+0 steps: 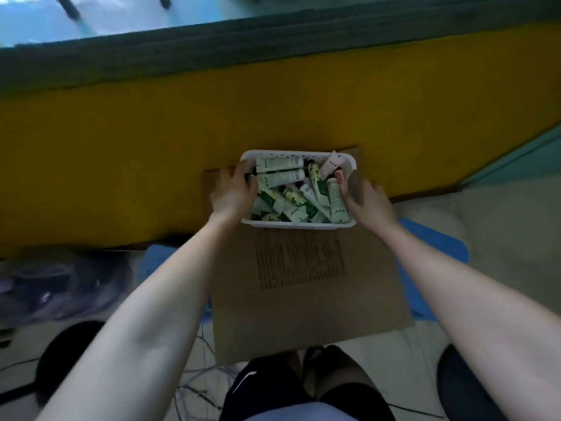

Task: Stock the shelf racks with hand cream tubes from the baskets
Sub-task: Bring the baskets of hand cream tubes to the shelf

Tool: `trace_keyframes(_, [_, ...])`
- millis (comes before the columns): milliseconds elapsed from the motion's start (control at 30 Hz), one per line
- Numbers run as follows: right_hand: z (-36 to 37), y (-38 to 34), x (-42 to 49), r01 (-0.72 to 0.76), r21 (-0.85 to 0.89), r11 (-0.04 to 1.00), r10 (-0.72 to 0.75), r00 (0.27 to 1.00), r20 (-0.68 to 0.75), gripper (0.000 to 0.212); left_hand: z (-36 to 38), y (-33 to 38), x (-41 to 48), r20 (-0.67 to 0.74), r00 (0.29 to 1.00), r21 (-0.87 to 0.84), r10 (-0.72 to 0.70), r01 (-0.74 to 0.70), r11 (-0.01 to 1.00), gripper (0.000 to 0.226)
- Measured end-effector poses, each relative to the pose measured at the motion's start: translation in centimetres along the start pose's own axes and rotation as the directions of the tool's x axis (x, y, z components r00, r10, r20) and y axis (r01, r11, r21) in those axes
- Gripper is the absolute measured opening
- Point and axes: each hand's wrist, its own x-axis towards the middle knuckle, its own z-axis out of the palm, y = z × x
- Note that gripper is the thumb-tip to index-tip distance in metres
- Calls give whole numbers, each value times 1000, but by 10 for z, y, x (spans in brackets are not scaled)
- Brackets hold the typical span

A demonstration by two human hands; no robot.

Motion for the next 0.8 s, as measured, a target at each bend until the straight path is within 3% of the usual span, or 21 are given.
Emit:
trace_keyframes(133, [15,2,14,43,168,985,-32,997,-69,58,11,-6,12,20,999,-119,-32,34,992,48])
trace_keyframes(367, [32,13,35,112,173,979,-98,991,-90,66,25,-1,20,76,997,-238,-31,48,970,52])
trace_keyframes(600, [10,9,41,170,384,908,-145,985,-93,49,23,14,4,-157,969,-435,-190,105,894,41])
trace_keyframes(800, [-22,-15,42,287,432,855,-265,958,-111,46,8,16,-44,-303,869,-529,-391,188,828,43])
